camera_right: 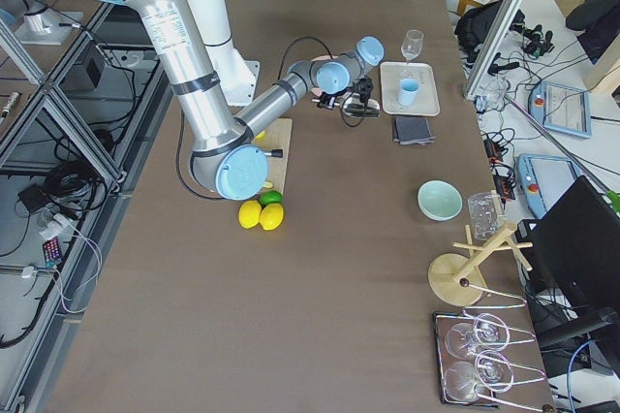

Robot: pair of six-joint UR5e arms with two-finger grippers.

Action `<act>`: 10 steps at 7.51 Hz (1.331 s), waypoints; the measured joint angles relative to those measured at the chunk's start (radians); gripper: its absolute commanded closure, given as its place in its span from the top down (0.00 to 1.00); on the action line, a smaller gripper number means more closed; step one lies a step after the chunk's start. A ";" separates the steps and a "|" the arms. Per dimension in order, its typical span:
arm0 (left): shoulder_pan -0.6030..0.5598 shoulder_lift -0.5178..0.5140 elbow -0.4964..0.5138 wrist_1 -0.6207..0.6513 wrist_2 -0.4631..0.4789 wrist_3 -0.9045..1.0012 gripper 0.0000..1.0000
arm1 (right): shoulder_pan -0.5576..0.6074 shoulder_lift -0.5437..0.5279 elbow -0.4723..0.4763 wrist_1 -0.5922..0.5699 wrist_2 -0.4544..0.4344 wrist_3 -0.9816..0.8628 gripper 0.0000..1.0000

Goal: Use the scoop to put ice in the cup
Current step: 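Carry the empty scoop back to its spot beside the cutting board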

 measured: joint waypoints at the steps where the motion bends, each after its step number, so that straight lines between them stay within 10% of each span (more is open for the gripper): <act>1: -0.002 0.000 -0.006 0.020 0.021 0.002 0.98 | -0.022 -0.041 0.019 0.000 -0.002 -0.002 0.00; 10: -0.007 0.008 -0.026 0.048 0.045 0.005 0.98 | -0.121 -0.206 0.056 0.004 -0.189 -0.019 0.00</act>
